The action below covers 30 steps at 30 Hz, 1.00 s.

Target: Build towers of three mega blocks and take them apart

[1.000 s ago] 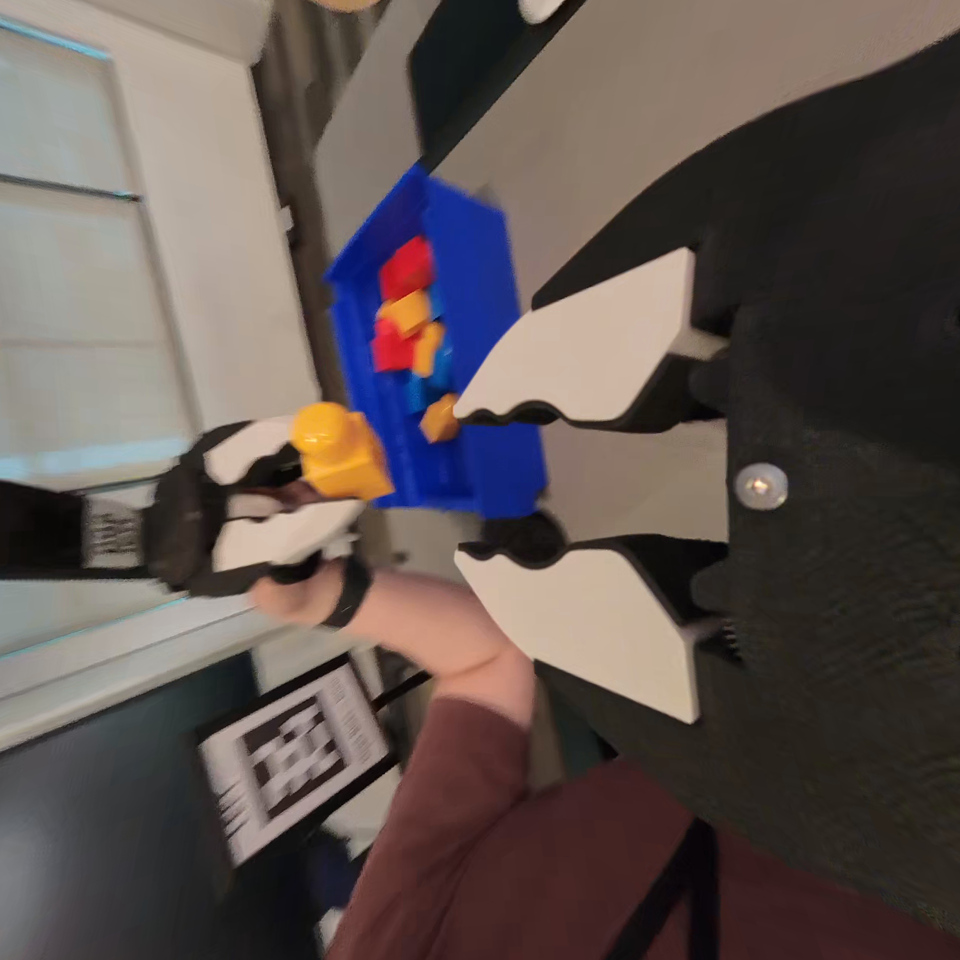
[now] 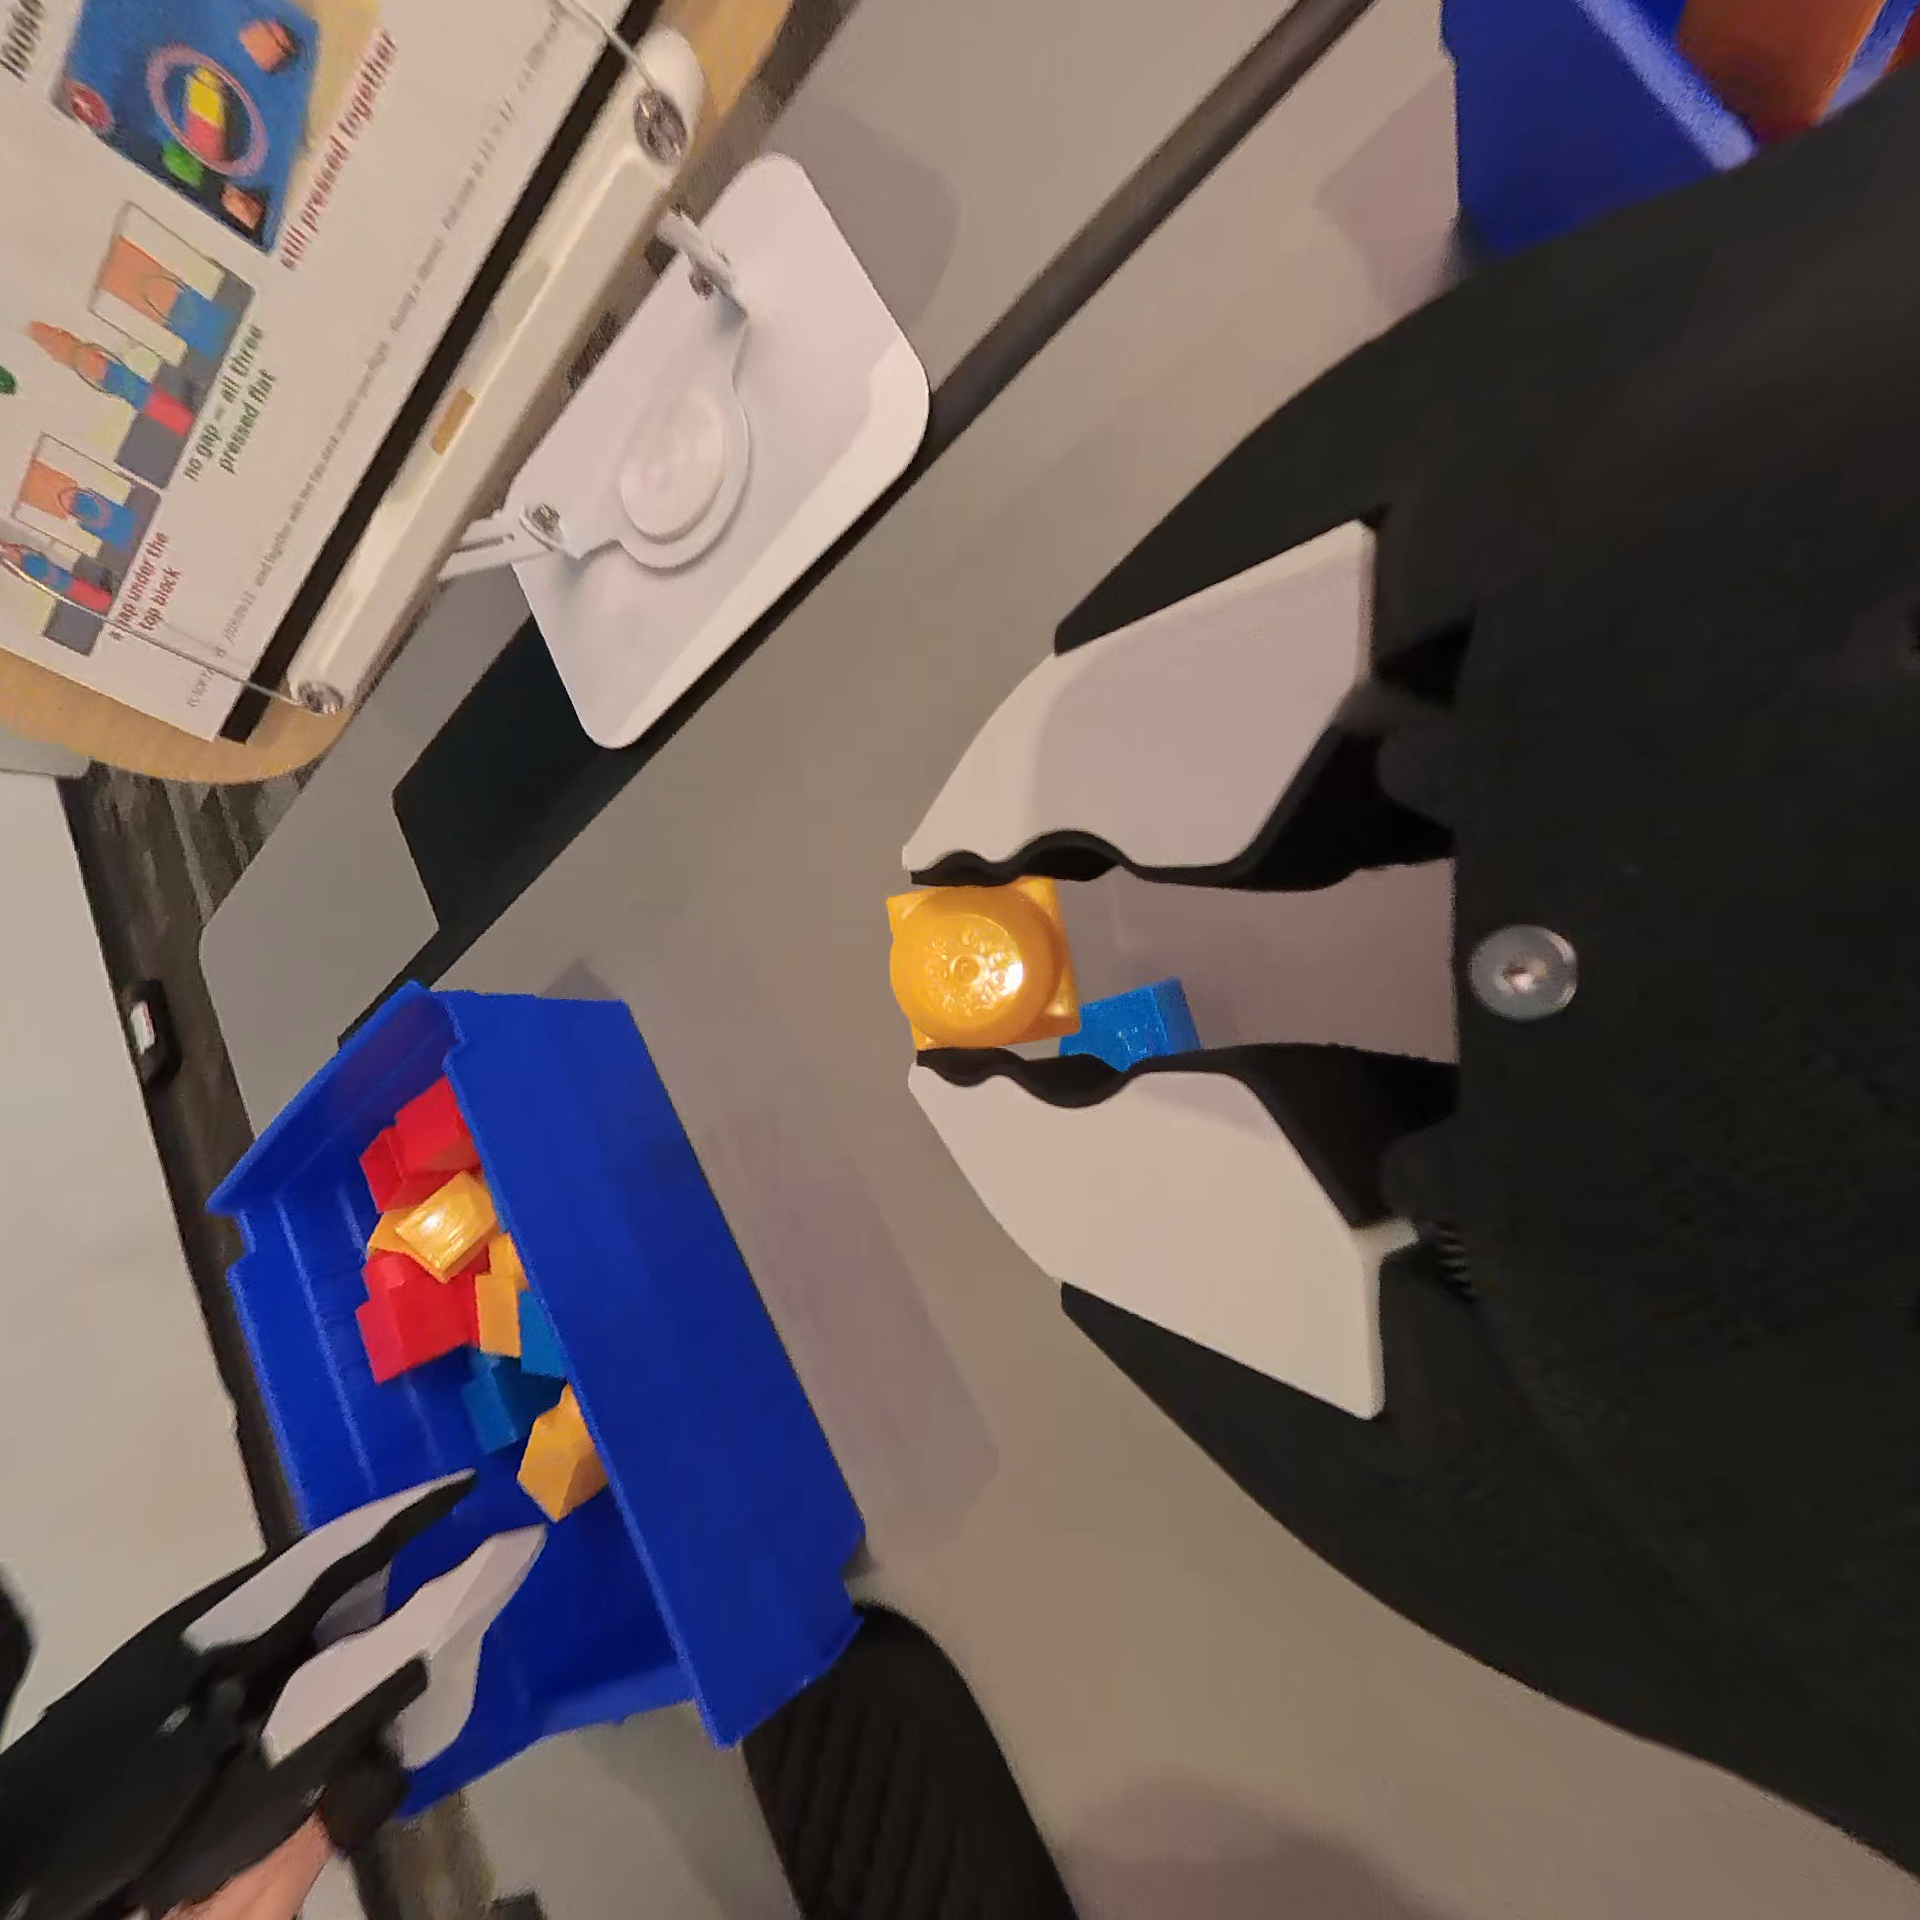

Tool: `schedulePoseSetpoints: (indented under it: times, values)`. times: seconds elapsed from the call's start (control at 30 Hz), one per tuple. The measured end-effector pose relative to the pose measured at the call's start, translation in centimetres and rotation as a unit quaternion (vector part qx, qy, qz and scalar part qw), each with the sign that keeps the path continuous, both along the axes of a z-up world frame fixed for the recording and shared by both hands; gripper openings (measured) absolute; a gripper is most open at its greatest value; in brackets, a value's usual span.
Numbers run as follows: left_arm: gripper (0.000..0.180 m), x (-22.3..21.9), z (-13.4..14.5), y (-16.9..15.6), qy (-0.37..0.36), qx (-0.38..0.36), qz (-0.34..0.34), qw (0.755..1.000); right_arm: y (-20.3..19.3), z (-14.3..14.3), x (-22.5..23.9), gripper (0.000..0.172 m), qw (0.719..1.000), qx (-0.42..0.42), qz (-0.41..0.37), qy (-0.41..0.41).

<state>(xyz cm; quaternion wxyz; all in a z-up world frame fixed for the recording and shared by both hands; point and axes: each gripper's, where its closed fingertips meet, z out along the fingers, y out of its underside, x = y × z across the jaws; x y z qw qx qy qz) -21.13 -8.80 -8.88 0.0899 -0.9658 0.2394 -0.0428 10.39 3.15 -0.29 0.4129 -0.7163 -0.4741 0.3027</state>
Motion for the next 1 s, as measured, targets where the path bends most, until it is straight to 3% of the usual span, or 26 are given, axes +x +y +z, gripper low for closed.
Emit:
schedulePoseSetpoints:
  times: [0.03,0.2,0.3,0.47,1.0]
  values:
    - [0.046,-0.1,-0.4,0.0,0.007,-0.009,-0.002,1.000,-0.1,-0.2,-0.1,0.030,1.000,-0.011,0.004,0.003]
    - [0.044,-1.7,-2.3,0.4,0.077,-0.018,-0.034,0.996,-0.6,-0.8,-0.6,0.030,1.000,-0.021,0.021,-0.003]
    - [0.043,-1.4,-3.3,-0.1,0.056,-0.037,-0.046,0.997,-1.1,-1.0,-0.8,0.030,0.999,-0.028,0.033,-0.006]
    - [0.039,-2.9,-3.3,0.3,0.084,-0.016,-0.047,0.995,-1.6,-1.4,-1.0,0.030,0.998,-0.033,0.046,-0.016]
    - [0.043,-2.3,-3.4,0.1,0.063,-0.001,-0.083,0.994,-2.9,-2.1,-1.7,0.030,0.995,-0.059,0.078,-0.027]
